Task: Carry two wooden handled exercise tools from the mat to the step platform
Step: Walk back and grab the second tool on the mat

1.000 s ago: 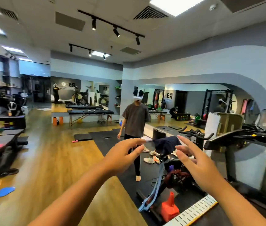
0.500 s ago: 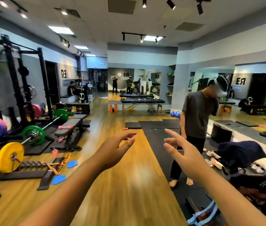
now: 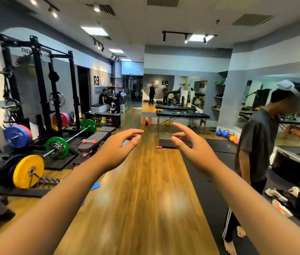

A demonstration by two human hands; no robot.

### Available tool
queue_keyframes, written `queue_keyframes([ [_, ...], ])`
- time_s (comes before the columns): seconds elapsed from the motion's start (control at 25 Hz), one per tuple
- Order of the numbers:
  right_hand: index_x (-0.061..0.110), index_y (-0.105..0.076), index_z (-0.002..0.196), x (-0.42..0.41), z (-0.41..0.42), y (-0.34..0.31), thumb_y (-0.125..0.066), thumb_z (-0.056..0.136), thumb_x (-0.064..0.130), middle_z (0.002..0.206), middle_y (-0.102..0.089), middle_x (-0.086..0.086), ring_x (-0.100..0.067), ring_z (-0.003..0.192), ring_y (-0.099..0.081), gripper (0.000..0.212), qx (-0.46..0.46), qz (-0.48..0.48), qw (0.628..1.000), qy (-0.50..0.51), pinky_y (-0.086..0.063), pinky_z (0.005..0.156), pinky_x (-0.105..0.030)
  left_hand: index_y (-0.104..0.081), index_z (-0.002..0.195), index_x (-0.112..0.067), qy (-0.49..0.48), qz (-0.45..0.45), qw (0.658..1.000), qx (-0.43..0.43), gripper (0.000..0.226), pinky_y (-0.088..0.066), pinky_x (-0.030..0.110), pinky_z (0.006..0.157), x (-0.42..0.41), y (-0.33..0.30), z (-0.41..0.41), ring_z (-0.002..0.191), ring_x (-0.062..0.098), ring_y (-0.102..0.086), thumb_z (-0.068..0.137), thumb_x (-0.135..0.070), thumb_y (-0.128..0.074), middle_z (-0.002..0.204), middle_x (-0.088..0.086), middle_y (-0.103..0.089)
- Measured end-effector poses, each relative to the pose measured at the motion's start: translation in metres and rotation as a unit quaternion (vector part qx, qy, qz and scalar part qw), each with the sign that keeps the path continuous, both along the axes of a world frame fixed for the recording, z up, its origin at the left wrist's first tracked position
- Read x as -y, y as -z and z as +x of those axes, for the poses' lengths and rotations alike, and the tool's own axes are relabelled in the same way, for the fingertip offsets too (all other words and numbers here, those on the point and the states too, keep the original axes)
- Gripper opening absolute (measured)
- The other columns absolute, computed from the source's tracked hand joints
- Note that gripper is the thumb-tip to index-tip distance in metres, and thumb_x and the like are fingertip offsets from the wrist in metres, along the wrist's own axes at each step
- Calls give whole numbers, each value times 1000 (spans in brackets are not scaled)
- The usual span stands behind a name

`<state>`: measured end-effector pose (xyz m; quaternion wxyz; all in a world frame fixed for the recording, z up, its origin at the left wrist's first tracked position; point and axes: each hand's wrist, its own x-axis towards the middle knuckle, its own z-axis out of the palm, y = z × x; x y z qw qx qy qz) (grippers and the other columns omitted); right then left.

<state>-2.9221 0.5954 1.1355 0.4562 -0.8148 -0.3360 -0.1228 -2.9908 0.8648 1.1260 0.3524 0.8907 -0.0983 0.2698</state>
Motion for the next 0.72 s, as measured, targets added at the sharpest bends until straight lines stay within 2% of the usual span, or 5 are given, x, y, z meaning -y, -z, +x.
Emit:
queue_keyframes([
  [0.16, 44, -44, 155, -57, 92, -14, -58, 101, 56, 134, -65, 8, 15, 105, -63, 57, 2, 22, 1000, 8, -45, 74, -3, -60, 139, -37, 6, 23, 1000, 10, 35, -48, 36, 105, -61, -13, 96, 120, 0, -58, 107, -41, -48, 130, -16, -66],
  [0.24, 47, -43, 155, -83, 134, -21, -56, 100, 59, 136, -65, 10, 9, 115, -61, 58, 10, 26, 999, 26, -45, 85, -9, -60, 138, -39, 12, 44, 999, 18, 37, -46, 32, 105, -90, -27, 141, 122, -3, -56, 105, -47, -46, 132, -19, -65],
  [0.36, 51, -42, 154, -113, 194, -29, -55, 99, 64, 137, -64, 15, -4, 130, -55, 58, 11, 39, 998, 38, -43, 103, -32, -59, 139, -42, 20, 54, 998, 39, 40, -42, 27, 104, -127, -46, 208, 127, -4, -53, 104, -53, -42, 136, -21, -62],
  [0.56, 49, -43, 154, -167, 322, -21, -56, 99, 64, 136, -65, 14, -4, 131, -55, 59, 12, 40, 997, 58, -43, 109, -36, -58, 141, -40, 49, 52, 997, 32, 38, -41, 23, 104, -173, -42, 341, 127, -6, -52, 106, -46, -46, 138, -21, -61],
  [0.72, 55, -41, 152, -208, 426, -15, -53, 94, 73, 137, -63, 18, -2, 132, -54, 62, 13, 40, 998, 46, -43, 111, -37, -57, 142, -41, 37, 56, 997, 33, 39, -37, 15, 100, -211, -31, 433, 126, -11, -49, 105, -47, -46, 138, -22, -59],
])
